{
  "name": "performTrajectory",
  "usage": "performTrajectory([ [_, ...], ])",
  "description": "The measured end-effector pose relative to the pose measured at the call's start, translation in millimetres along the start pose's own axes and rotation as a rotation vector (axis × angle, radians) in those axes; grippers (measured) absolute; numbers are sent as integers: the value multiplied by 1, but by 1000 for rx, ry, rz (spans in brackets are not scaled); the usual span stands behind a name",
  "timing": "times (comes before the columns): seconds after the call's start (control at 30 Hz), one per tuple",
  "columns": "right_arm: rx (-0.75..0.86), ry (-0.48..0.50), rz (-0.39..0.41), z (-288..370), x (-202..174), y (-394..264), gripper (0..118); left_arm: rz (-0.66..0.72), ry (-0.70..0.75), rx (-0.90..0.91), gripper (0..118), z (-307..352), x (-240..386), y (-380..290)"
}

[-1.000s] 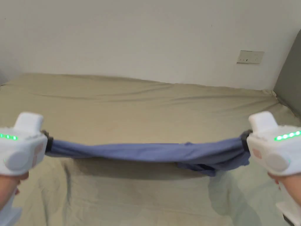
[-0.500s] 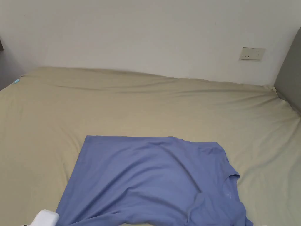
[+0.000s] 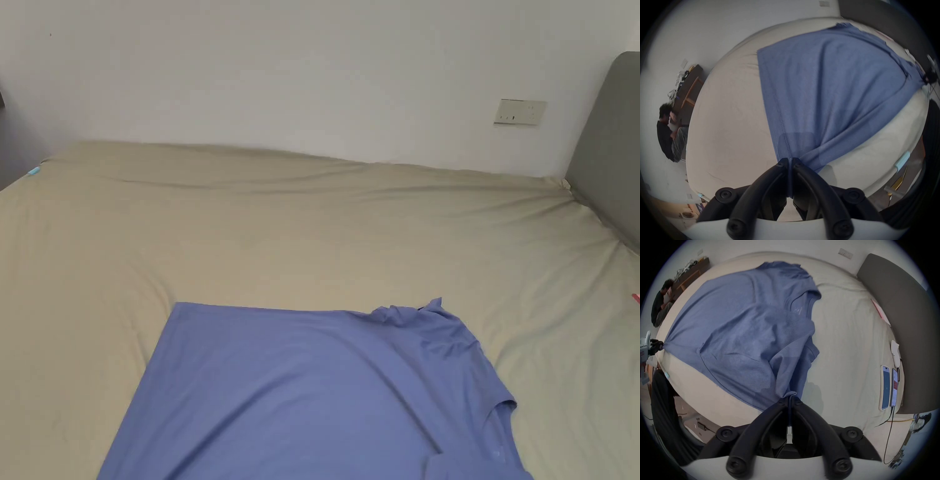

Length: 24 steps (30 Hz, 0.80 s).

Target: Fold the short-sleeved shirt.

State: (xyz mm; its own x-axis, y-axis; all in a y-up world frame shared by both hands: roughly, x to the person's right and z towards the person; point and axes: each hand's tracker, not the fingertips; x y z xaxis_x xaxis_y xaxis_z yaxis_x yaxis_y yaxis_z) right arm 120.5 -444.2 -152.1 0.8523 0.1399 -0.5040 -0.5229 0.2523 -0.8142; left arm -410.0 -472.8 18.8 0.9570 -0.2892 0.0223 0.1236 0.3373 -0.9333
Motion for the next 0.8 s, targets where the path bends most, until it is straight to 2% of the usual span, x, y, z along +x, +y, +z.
performTrajectory([
  [0.1, -7, -21, -12, -28, 1, 1, 6, 21, -6, -5, 1, -14, 4, -1],
  [0.13, -5, -39, -31, -34, 0, 1, 11, 35, -3, -4, 2, -17, 5, -1],
  [0.17, 4, -50, -50, -37, 0, 1, 29, 44, 4, 3, 13, -17, 5, -1],
  [0.2, 7, -60, -55, -36, -2, 1, 51, 53, 10, 15, 31, -16, 5, 0],
  [0.23, 23, -113, -49, -33, -1, 1, 78, 66, 40, 22, 59, -15, 4, 2],
  [0.27, 51, -144, -27, -30, 1, 2, 102, 91, 81, 31, 92, -12, 2, 7],
  [0.3, 106, -133, -29, -20, 4, 4, 103, 121, 96, 44, 110, -7, -2, 14],
  [0.33, 203, -162, -37, -7, 3, 7, 103, 157, 71, 80, 116, 0, -7, 21],
  [0.4, 388, -218, -68, 37, -5, 23, 103, 260, 21, 254, 114, 34, -17, 39],
  [0.47, 536, -216, -102, 77, -9, 44, 103, 332, 53, 395, 113, 69, -24, 60],
  [0.57, 733, -223, -92, 157, -43, 75, 103, 387, 95, 644, 110, 139, -24, 95],
  [0.6, 793, -232, -82, 177, -53, 84, 103, 392, 105, 726, 106, 163, -21, 103],
  [0.63, 840, -234, -74, 176, -38, 90, 103, 387, 115, 796, 99, 183, -17, 109],
  [0.67, 887, -229, -71, 191, -47, 96, 103, 382, 134, 869, 90, 202, -12, 115],
  [0.73, 992, -188, -73, 216, -66, 100, 97, 375, 166, 974, 78, 229, -1, 125],
  [0.77, 1047, -180, -68, 226, -81, 100, 87, 381, 179, 1019, 68, 241, 5, 128],
  [0.8, 1076, -181, -42, 233, -92, 101, 71, 382, 187, 1059, 57, 249, 12, 129],
])
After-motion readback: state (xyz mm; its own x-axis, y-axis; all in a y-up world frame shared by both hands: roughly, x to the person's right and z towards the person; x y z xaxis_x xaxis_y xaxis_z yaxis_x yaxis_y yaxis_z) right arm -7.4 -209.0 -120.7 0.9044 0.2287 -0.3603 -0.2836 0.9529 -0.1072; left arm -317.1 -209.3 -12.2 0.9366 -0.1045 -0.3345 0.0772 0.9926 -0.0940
